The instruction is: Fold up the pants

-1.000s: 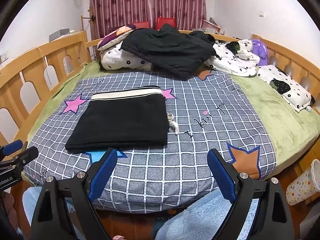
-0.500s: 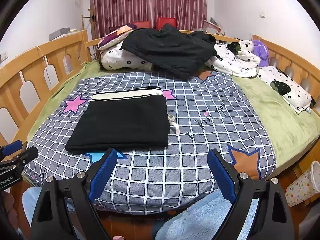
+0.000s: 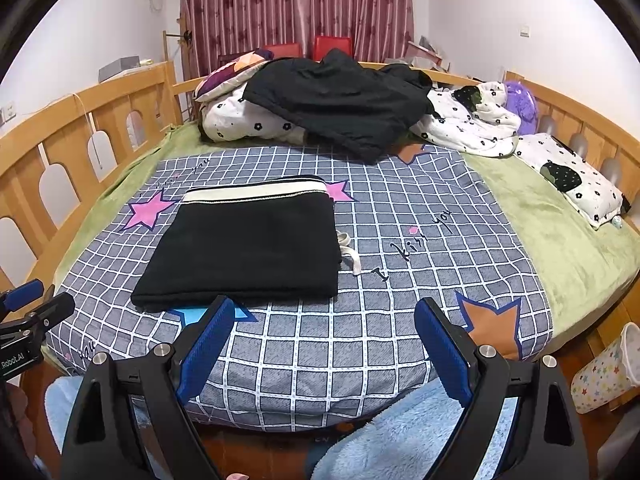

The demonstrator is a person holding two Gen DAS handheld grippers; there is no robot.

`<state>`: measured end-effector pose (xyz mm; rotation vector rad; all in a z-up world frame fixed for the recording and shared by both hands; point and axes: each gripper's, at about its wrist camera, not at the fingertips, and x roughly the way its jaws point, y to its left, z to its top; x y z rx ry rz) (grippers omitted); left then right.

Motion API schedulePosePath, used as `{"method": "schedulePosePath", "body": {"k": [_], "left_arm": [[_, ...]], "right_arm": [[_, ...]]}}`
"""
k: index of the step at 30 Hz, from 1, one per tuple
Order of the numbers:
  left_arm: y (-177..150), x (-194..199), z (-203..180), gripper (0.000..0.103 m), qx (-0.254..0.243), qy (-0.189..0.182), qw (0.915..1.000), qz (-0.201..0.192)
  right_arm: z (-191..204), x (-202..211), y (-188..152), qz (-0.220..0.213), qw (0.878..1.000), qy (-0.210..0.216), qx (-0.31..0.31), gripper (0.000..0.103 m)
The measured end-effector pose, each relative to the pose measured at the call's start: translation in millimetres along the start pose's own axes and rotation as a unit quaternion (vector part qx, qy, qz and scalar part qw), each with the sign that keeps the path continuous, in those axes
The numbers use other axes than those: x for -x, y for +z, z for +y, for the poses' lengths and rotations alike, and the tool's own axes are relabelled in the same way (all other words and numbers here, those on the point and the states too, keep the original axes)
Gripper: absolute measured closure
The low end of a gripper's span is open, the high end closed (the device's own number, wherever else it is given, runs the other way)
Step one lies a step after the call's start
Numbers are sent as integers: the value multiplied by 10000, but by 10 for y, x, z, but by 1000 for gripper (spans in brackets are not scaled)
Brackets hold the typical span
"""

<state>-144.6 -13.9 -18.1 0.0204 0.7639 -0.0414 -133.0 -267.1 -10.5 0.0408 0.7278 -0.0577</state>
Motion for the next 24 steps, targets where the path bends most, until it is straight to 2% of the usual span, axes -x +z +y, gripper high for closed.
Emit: {"method": "schedulePosePath", "body": {"k": [24], "left_arm": [[53,-108,77,23,35,64,10000,-21]], "right_arm": [[32,-39,61,-21,10000,-63,0,13]]}}
